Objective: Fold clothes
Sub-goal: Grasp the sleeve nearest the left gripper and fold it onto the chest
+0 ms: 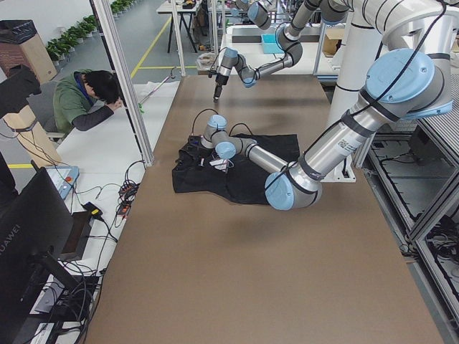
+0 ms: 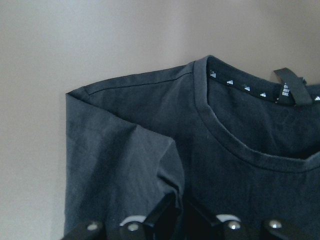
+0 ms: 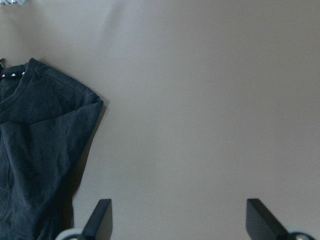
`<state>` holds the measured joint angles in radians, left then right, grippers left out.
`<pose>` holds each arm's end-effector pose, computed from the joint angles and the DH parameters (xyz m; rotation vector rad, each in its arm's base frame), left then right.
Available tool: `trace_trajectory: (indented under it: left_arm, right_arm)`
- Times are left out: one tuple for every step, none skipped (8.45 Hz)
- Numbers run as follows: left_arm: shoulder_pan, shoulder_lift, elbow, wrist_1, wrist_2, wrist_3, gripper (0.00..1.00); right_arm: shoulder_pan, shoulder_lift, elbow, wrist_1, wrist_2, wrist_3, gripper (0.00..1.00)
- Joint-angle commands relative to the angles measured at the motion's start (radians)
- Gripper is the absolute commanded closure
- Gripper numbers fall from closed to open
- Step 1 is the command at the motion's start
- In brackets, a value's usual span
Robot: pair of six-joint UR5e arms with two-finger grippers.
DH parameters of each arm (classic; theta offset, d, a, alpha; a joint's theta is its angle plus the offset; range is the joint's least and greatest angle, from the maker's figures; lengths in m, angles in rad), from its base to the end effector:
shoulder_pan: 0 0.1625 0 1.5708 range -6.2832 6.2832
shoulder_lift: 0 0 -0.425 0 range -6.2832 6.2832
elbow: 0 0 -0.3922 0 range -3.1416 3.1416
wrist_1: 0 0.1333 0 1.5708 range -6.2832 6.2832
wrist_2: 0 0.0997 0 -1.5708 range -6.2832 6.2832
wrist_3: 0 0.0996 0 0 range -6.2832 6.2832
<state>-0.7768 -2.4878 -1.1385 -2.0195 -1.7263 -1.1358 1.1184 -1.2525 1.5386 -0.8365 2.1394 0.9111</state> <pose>0.5042 -0.6608 0.2167 0.4131 0.8498 -0.2435 -0.2050 -0.6041 0.4144 0.4423 -1.0237 0.1203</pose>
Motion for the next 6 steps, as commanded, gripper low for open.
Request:
trace_trajectory:
  left_arm:
    - [-0.001, -0.003, 0.0, -0.022, 0.001, -0.002, 0.01]
    - [-0.006, -0.005, -0.007, -0.048, -0.001, -0.008, 0.0]
    - [-0.013, -0.005, -0.012, -0.054, -0.01, 0.002, 0.0]
    - [-0.022, -0.003, -0.013, -0.07, -0.013, 0.007, 0.0]
    - [-0.028, 0.004, -0.015, -0.111, -0.027, -0.005, 0.0]
    - [-0.038, 0.012, -0.018, -0.136, -0.054, -0.01, 0.0]
  right_arm:
    - [0.0, 0.001, 0.0, -0.001, -0.001, -0.001, 0.06]
    - [0.0, 0.002, 0.0, -0.001, -0.001, -0.001, 0.06]
    - [0.0, 0.002, 0.0, -0.001, 0.001, -0.001, 0.06]
    - [0.0, 0.002, 0.001, 0.0, 0.001, 0.0, 0.06]
    - [0.0, 0.002, 0.018, -0.006, 0.008, 0.002, 0.06]
    - [0.0, -0.001, 0.052, -0.016, 0.016, 0.014, 0.06]
